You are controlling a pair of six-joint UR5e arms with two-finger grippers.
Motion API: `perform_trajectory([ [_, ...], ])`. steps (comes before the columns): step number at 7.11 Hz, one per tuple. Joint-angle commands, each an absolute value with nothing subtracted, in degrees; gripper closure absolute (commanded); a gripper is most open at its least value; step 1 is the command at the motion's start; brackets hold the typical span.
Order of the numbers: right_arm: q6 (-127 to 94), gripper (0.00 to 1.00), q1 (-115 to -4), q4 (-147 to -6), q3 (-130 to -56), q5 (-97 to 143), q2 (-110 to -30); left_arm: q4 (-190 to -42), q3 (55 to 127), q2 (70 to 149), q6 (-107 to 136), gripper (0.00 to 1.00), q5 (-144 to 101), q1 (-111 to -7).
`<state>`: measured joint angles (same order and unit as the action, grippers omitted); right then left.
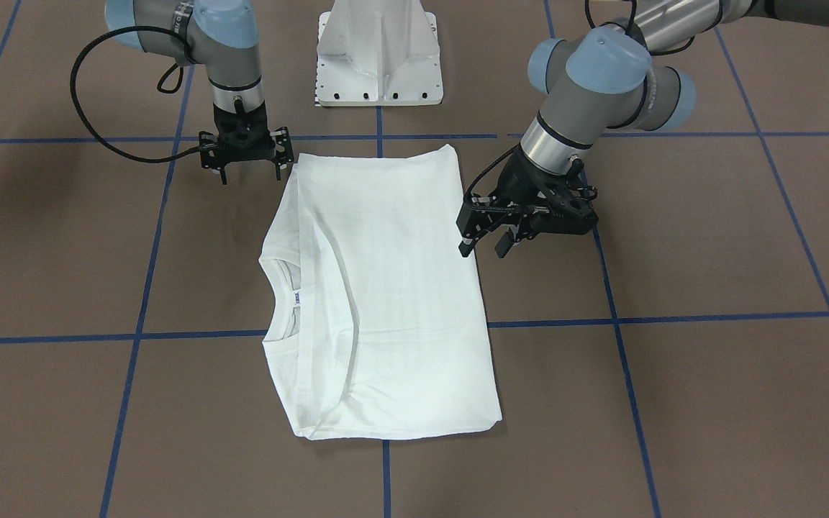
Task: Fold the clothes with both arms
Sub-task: 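Release the shirt corner and move the right gripper over the shirt's collar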
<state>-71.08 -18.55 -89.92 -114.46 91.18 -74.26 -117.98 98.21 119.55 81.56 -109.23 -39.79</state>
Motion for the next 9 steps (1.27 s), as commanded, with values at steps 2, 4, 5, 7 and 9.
perform_trajectory([
  [2,-79.91,0.00,-18.54,-88.07,-108.61,91.06,-66.68,-116.02,99.31,119.53,82.00,0.31,-108.98,-38.58],
  [4,-71.23,0.00,-23.18,-87.98,-103.02,91.06,-61.44,-115.84,105.43,114.73,82.00,0.31,-109.16,-38.41],
  [5,-68.93,0.00,-25.55,-87.98,-99.88,91.05,-58.22,-115.75,108.08,112.35,81.91,0.31,-109.33,-38.41],
  [7,-66.71,0.00,-27.41,-86.24,-88.90,91.05,-51.08,-114.88,107.93,112.32,82.00,0.28,-109.25,-36.67],
  [9,-63.12,0.00,-30.39,-84.03,-85.70,91.23,-51.06,-114.79,108.28,112.41,82.96,0.28,-109.25,-34.90],
])
